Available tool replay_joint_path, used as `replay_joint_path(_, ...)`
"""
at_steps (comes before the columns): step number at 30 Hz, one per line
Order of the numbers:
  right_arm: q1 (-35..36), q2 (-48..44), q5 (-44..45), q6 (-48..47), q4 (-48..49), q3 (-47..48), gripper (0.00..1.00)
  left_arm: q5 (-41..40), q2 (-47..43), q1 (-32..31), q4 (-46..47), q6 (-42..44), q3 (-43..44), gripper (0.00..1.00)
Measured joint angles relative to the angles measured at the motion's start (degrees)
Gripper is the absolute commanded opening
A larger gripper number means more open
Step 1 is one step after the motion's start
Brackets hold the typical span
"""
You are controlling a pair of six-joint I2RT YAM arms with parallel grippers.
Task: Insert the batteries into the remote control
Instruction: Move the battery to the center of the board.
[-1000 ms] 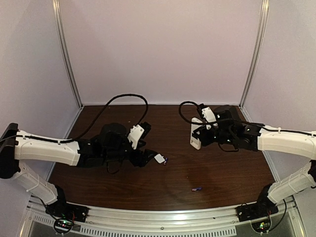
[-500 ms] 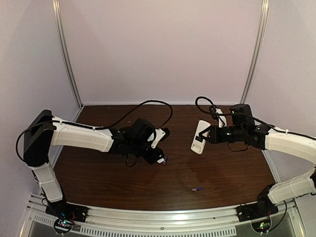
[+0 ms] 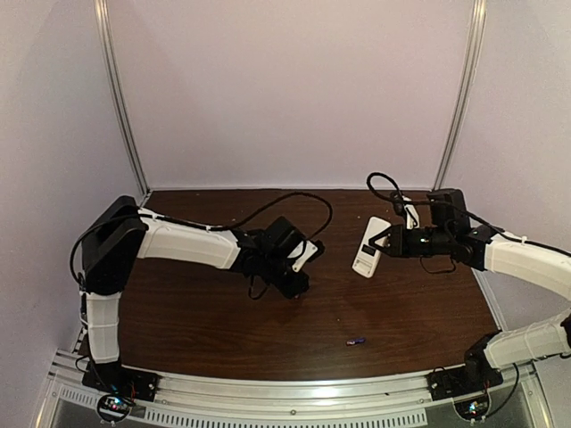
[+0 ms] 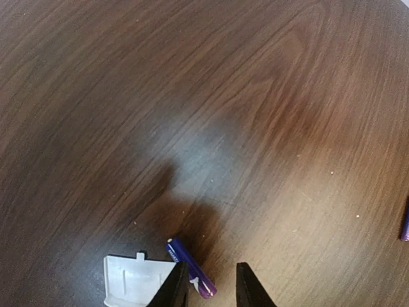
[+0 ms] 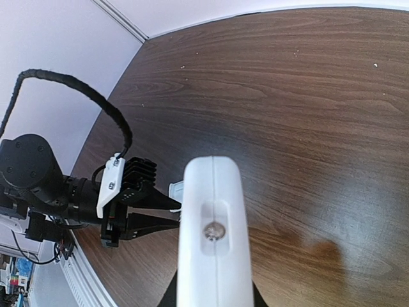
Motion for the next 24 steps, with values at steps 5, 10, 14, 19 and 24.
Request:
replay_joint_path(5,-0.5,0.0,-1.3,0.6,0.2,-0.6,0.0,-1.5,2.4,0.0,-3.1,0.2,1.8,0.26)
replay_joint_path(10,-0.8,0.0,-1.9,0.9,0.1,-0.9,0.0,-3.0,3.7,0.0,-4.8,0.2,3.0,0.24)
replay_joint_path(14,-0.9,0.0,-2.1,0.9,0.2,-0.9,0.0,-3.2,4.4,0.0,-6.1,0.9,4.1,0.21)
replay_joint_path(19,-1.2,0.0,-2.4,1.0,0.2,-0.9,0.0,-3.1,5.9,-0.2,-6.6,2.2,5.8,0.16)
replay_joint_path(24,-1.7,-0.2,-3.0,1.3,0.2,-0.9,0.0,-2.2,6.4,-0.7,-7.7,3.6,6.7,0.11)
